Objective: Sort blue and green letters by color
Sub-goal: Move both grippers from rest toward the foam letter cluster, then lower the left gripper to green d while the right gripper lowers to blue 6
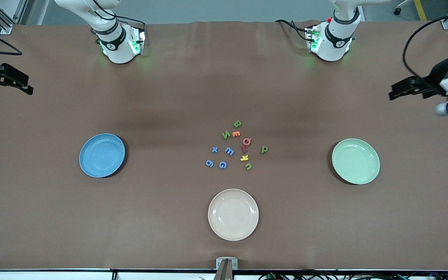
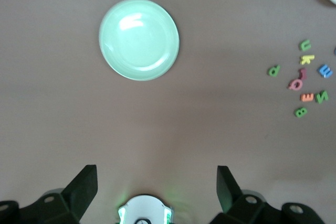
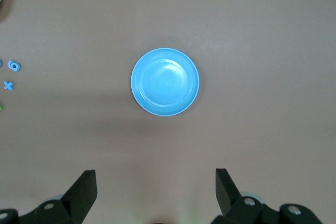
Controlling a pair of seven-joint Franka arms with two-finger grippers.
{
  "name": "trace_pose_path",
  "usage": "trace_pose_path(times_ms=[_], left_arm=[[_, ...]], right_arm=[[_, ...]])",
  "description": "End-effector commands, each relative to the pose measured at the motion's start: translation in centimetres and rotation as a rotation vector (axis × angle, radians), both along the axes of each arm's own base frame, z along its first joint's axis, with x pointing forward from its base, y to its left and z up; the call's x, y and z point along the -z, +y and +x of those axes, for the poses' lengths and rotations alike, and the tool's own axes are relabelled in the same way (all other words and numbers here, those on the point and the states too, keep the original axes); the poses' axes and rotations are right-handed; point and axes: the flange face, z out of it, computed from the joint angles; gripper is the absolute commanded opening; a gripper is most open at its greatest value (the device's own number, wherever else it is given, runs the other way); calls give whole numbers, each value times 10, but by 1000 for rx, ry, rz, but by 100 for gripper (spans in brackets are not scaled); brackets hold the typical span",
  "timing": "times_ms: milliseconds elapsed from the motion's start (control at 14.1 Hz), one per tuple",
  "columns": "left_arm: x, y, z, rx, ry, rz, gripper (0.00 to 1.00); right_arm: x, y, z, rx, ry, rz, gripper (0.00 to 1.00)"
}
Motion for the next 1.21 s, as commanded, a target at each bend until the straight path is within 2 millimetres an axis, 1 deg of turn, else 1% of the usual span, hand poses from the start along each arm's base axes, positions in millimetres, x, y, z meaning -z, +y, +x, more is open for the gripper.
trace_pose_path(times_ms=[0, 71, 142, 213, 284, 355, 497, 567, 638, 709, 851, 993, 1064, 1135], left_arm=[[49, -47, 14, -32, 76, 10, 100], [67, -65, 16, -51, 76, 21, 100], [86, -83, 15, -77, 58, 28, 100], [106, -103, 12, -97, 36, 32, 100], [123, -121, 8, -113, 16, 34, 100], [138, -136, 4, -121, -5, 32, 100], [170, -173, -5, -145, -49, 28, 100], [185, -190, -5, -169, -58, 29, 100], [202, -208, -5, -186, -65, 27, 100], [219, -225, -4, -202, -82, 18, 100], [250, -250, -5, -205, -99, 11, 100], [273, -266, -10, -206, -123, 20, 100], [283, -272, -16, -204, -136, 26, 100], [296, -275, -21, -200, -148, 29, 100]], right_arm=[[9, -3, 8, -7, 8, -13, 100], [21, -4, 16, -6, 25, -13, 100], [29, -5, 22, -7, 30, -15, 100], [43, -6, 32, -6, 42, -20, 100], [69, -6, 46, -12, 77, -43, 100], [78, -7, 51, -13, 88, -48, 100], [81, -2, 53, -18, 90, -51, 100], [84, -1, 53, -12, 91, -48, 100], [90, 5, 56, -16, 92, -44, 100], [99, 18, 58, -16, 93, -42, 100], [121, 60, 70, 36, 81, -54, 100], [140, 102, 79, 103, 66, -65, 100], [151, 125, 83, 144, 59, -68, 100], [162, 154, 85, 163, 49, -72, 100]])
